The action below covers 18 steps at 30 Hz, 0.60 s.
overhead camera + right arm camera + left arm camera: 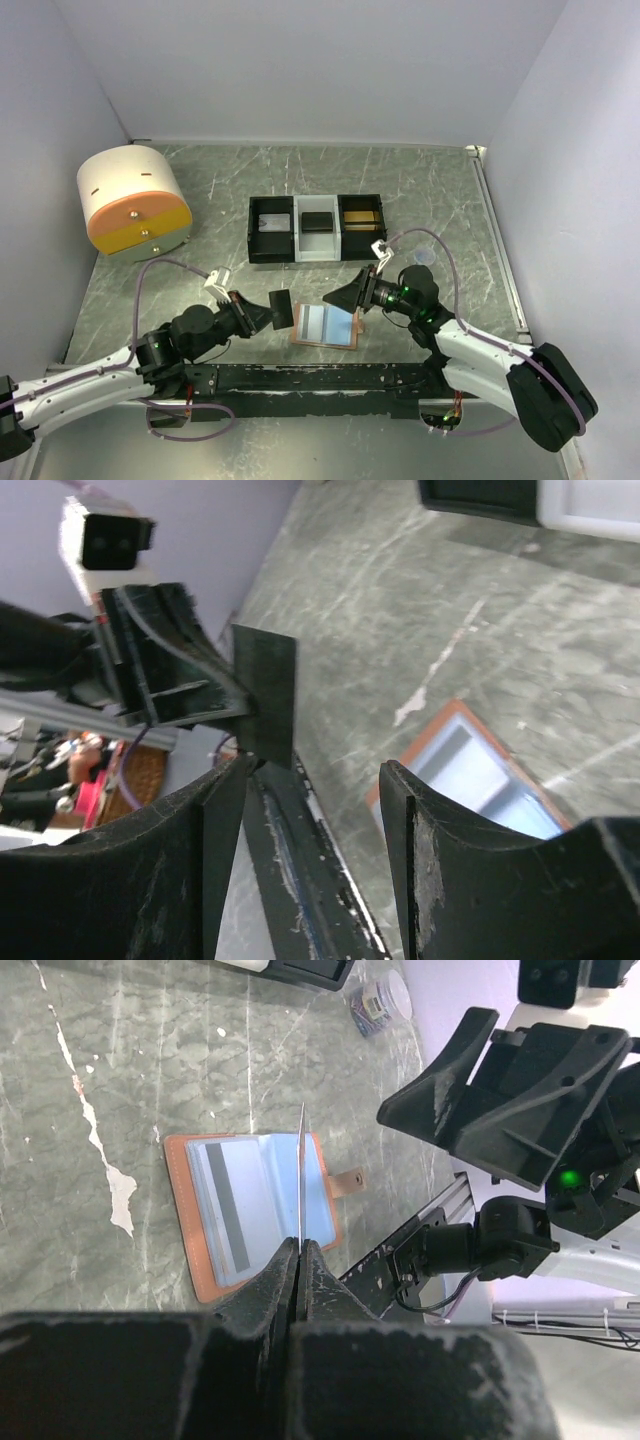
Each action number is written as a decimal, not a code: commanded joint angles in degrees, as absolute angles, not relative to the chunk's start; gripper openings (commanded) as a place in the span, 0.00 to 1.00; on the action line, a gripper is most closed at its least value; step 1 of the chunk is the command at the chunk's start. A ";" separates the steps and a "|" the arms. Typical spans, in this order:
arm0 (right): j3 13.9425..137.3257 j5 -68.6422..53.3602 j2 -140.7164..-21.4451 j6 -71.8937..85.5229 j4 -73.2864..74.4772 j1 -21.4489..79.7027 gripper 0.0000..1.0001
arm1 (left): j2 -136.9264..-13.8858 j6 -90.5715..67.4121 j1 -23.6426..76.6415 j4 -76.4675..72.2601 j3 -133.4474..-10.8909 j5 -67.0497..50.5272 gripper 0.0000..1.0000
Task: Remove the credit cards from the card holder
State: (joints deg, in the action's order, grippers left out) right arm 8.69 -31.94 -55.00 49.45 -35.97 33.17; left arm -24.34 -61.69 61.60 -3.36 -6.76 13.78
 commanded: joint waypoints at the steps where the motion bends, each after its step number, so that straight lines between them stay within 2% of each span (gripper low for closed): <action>1: 9.48 -38.96 -55.96 52.53 -48.82 33.04 0.56 | -25.74 -58.63 61.61 -7.98 -7.08 11.80 0.07; 7: 8.37 -37.90 -54.50 52.86 -48.32 33.39 0.57 | -34.42 -54.00 60.62 -17.01 -9.05 4.38 0.07; 10: 7.91 -37.15 -52.51 52.11 -45.58 33.40 0.58 | -38.91 -54.28 55.17 -24.11 -7.79 -3.76 0.07; 13: 7.60 -36.36 -50.25 51.64 -43.46 33.32 0.58 | -42.18 -58.60 46.66 -37.85 -2.82 -13.53 0.07; 18: 7.66 -36.68 -47.48 51.67 -41.51 33.40 0.60 | -45.97 -59.09 43.71 -46.99 -1.30 -20.60 0.07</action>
State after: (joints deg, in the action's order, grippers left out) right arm 8.27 -36.64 -49.47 52.23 -43.13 33.34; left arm -44.27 -58.35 44.82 -33.30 -1.91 -10.33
